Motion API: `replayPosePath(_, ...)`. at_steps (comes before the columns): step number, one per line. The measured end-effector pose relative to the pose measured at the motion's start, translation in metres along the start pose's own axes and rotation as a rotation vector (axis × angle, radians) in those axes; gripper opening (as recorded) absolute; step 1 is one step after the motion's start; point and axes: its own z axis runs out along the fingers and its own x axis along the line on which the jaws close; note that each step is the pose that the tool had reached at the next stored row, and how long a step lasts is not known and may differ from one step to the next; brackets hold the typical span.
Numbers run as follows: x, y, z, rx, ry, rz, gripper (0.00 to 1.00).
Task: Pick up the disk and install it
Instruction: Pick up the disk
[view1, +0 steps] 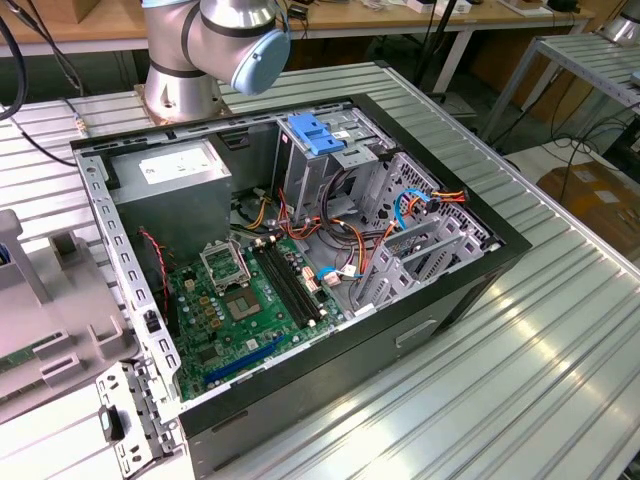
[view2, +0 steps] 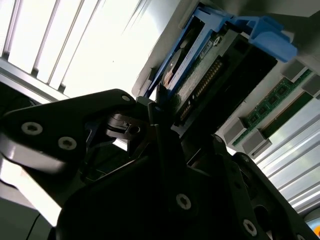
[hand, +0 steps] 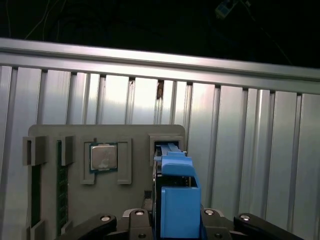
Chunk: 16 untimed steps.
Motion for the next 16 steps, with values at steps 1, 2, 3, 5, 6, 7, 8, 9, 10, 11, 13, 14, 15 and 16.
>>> replayPosePath(1,0.0,0.0,-0.0005,0.0,0.0,0.0,0.36)
replayPosePath(2,-0.0001,0.0,-0.0011,0.0,0.0,0.0,0.36)
replayPosePath(3,-0.0001,0.0001,-0.0016,0.0,0.0,0.0,0.36)
replayPosePath(5,-0.0001,0.0001,-0.0027,0.0001,0.0,0.0,0.36)
replayPosePath(6,-0.0001,0.0001,-0.0031,0.0002,0.0,0.0,0.36)
replayPosePath(7,-0.0002,0.0002,-0.0043,0.0001,0.0,0.0,0.36)
replayPosePath(8,-0.0002,0.0002,-0.0048,0.0001,0.0,0.0,0.36)
replayPosePath(9,-0.0002,0.0002,-0.0054,0.0,0.0,0.0,0.36)
replayPosePath(10,-0.0003,0.0002,-0.0068,0.0001,0.0,0.0,0.36)
replayPosePath(11,-0.0003,0.0003,-0.0076,0.0,0.0,0.0,0.36)
replayPosePath(13,-0.0003,0.0003,-0.0087,0.0,0.0,0.0,0.36)
replayPosePath(14,-0.0003,0.0003,-0.0093,0.0001,-0.0001,0.0,0.36)
replayPosePath(15,-0.0004,0.0004,-0.0098,0.0001,0.0,0.0,0.36)
replayPosePath(16,-0.0004,0.0004,-0.0102,0.0001,0.0,0.0,0.36)
